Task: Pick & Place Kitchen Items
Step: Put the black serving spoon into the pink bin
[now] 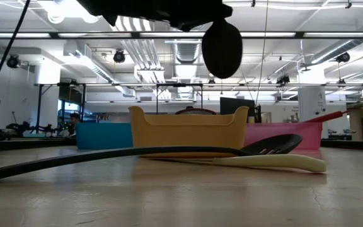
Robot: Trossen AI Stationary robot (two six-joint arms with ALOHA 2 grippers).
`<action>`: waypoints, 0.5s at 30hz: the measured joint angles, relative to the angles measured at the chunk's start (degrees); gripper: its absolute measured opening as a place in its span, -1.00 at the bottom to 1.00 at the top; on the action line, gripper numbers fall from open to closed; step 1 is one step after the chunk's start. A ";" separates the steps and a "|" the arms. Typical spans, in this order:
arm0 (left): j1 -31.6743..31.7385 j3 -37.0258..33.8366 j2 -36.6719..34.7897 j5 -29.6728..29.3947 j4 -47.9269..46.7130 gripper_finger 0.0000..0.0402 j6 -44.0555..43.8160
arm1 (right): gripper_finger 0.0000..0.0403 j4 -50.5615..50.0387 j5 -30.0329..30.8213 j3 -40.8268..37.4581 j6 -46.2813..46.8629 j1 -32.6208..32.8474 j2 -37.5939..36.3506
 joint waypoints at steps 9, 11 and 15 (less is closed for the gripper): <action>-0.02 -0.10 -3.22 -8.40 -9.43 -0.89 6.95 | -0.51 -12.16 -0.51 0.00 6.37 6.21 -7.51; -0.02 -0.16 -3.78 -14.12 -11.85 -0.89 8.77 | -0.46 -16.49 -0.47 0.07 8.86 7.93 -9.74; -0.13 -0.14 -5.03 -25.79 -18.73 -0.90 11.33 | -0.42 -27.08 7.36 0.15 12.97 12.42 -13.82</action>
